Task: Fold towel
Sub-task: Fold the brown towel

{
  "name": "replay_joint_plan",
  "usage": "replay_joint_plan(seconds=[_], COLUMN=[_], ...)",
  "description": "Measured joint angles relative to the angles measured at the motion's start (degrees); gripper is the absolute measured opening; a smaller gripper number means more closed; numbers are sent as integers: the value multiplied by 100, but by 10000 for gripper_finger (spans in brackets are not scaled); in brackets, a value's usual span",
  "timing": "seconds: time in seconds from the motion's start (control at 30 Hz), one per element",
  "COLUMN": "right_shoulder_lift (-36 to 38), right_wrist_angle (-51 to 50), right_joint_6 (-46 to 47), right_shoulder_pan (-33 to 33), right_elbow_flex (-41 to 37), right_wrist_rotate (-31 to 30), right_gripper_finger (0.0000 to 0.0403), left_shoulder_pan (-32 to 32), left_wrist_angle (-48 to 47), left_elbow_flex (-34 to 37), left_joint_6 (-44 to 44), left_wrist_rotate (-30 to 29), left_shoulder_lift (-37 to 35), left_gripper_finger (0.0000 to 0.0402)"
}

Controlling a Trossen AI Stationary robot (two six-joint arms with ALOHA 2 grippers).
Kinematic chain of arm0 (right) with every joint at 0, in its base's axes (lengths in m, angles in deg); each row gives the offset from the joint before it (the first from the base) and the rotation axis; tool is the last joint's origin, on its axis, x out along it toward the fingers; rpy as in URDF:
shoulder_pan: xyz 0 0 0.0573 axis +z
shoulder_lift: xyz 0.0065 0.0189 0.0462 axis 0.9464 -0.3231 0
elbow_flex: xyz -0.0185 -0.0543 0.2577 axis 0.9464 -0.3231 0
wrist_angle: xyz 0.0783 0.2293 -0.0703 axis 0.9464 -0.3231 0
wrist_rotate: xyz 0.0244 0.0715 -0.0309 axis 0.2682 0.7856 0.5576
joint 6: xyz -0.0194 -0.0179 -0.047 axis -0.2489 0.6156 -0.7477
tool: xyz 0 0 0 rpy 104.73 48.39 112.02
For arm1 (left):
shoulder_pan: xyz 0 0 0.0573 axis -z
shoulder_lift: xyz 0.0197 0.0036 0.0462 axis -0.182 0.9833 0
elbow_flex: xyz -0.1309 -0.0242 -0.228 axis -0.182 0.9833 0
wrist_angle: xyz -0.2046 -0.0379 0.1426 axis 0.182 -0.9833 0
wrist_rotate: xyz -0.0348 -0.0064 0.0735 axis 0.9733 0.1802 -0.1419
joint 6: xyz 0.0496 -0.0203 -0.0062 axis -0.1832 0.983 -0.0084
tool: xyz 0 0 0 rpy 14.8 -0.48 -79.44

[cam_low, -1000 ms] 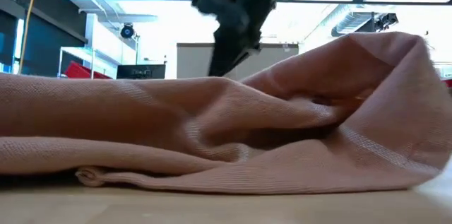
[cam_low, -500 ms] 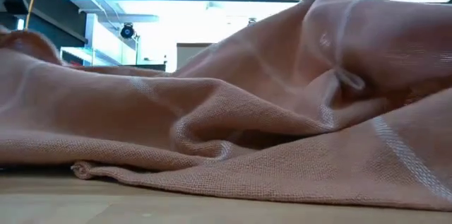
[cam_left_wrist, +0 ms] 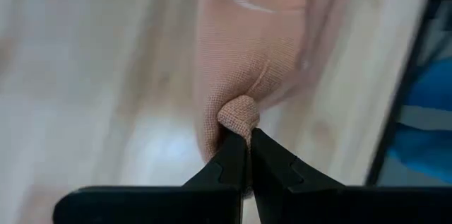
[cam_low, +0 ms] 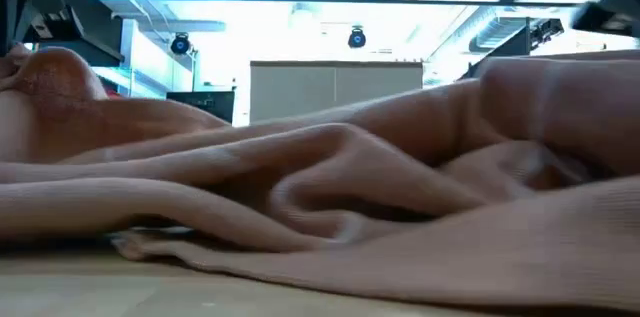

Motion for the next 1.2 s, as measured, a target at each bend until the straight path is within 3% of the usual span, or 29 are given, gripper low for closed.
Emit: replay_joint_plan(seconds=[0.17, 0.27, 0.37, 0.57, 0.8, 1.0, 1.2], right_shoulder_lift=[3, 94, 341, 1187, 1556, 1552, 1547], right_wrist_angle=[52, -45, -223, -392, -506, 1601, 3372], right_joint_6=[248, 345, 312, -258, -1973, -3461, -3719], right_shoulder_pan=[49, -85, -235, -588, -1278, -1975, -2242], right_elbow_flex=[-59, -63, -63, -63, -310, -1591, -2800], right_wrist_rotate=[735, 1434, 1706, 1114, -260, -440, -93], right_gripper_finger=[26, 64, 109, 173, 188, 188, 188], left_shoulder_pan=[-3, -57, -87, -126, 76, 202, 377], left_wrist_angle=[125, 132, 128, 132, 191, 262, 504], left_elbow_flex=[0, 0, 0, 0, 0, 0, 0], left_joint_6=[116, 130, 241, 755, 1137, 1455, 1734], left_wrist_rotate=[-235, -120, -102, 51, 73, 22, -2], left_shoulder_lift=[239, 298, 313, 313, 330, 344, 344], left_gripper_finger=[6, 34, 74, 147, 185, 188, 188])
